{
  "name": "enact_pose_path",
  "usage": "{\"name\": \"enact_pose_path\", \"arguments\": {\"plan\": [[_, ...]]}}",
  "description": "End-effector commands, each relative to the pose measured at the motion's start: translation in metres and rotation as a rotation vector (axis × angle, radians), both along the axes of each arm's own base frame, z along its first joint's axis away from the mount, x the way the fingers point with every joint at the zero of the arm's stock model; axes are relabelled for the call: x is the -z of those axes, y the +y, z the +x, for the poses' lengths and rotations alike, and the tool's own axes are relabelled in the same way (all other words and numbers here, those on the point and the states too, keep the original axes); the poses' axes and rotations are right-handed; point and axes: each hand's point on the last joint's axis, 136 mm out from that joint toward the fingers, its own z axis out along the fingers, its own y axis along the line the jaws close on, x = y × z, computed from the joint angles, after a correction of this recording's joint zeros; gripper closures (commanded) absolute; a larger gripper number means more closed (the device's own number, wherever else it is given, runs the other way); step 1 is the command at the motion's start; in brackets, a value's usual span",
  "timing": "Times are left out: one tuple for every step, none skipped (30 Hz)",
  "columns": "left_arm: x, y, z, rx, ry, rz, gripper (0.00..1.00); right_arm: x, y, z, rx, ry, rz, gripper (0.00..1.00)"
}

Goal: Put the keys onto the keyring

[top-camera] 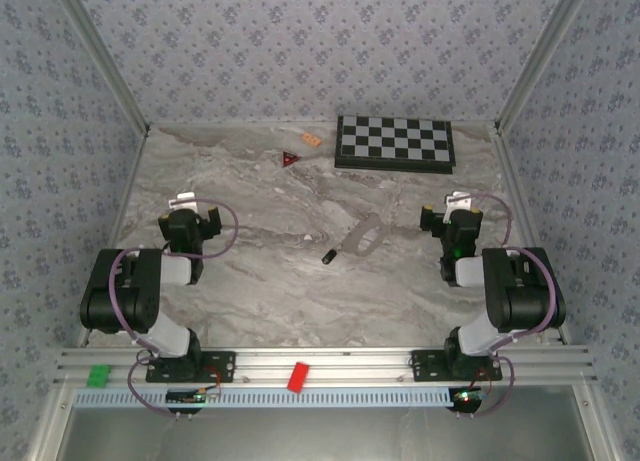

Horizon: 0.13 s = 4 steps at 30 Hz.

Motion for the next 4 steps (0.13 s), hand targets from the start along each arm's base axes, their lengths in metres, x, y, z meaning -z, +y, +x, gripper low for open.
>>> {"name": "enact_pose_path", "arguments": {"plan": [[-0.013,-0.0005,0.0064,0.008,-0.05,-0.003,0.0,-0.004,-0.0009,0.0031,0.007,-0.009,0.014,0.01],[-0.0138,-0.0005,0.0069,0.008,-0.052,-0.002,0.0,-0.0036,-0.0013,0.0028,0.008,-0.008,0.014,0.01],[-0.0133,-0.0002,0.0066,0.008,-0.051,-0.002,0.0,-0.0035,-0.0009,0.0028,0.007,-0.008,0.014,0.01],[-0.0134,-0.0002,0.0065,0.008,-0.052,-0.002,0.0,-0.0035,-0.0008,0.0027,0.006,-0.008,0.014,0.01]]}}
